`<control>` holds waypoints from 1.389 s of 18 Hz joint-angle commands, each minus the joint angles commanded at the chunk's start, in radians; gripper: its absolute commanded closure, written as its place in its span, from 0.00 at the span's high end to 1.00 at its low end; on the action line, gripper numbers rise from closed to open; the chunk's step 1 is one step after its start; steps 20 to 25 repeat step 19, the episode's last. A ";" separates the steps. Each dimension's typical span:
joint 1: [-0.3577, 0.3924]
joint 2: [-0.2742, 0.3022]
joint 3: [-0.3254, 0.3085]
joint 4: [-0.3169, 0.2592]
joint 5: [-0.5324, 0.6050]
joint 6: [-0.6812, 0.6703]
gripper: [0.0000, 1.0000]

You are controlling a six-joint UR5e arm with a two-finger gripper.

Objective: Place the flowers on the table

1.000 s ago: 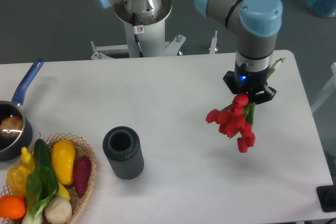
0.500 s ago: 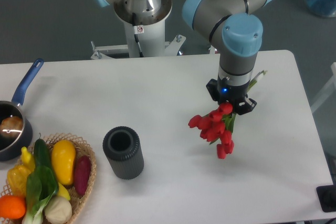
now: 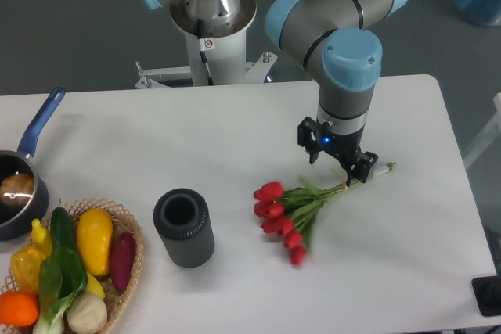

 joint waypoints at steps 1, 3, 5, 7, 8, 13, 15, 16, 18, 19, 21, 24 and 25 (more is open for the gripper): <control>0.008 0.005 0.005 0.000 0.000 0.000 1.00; 0.025 0.012 0.009 0.008 0.002 0.008 1.00; 0.031 0.020 0.006 0.035 -0.002 0.012 1.00; 0.046 0.020 0.002 0.057 -0.027 0.028 1.00; 0.060 0.021 0.002 0.057 -0.028 0.038 1.00; 0.095 0.020 -0.001 0.049 -0.021 0.049 1.00; 0.107 0.020 0.000 0.049 -0.021 0.051 1.00; 0.110 0.020 0.000 0.049 -0.021 0.064 1.00; 0.115 0.018 0.000 0.048 -0.021 0.107 1.00; 0.118 0.018 0.000 0.048 -0.021 0.116 1.00; 0.118 0.018 0.000 0.048 -0.021 0.116 1.00; 0.118 0.018 0.000 0.048 -0.021 0.116 1.00; 0.118 0.018 0.000 0.048 -0.021 0.116 1.00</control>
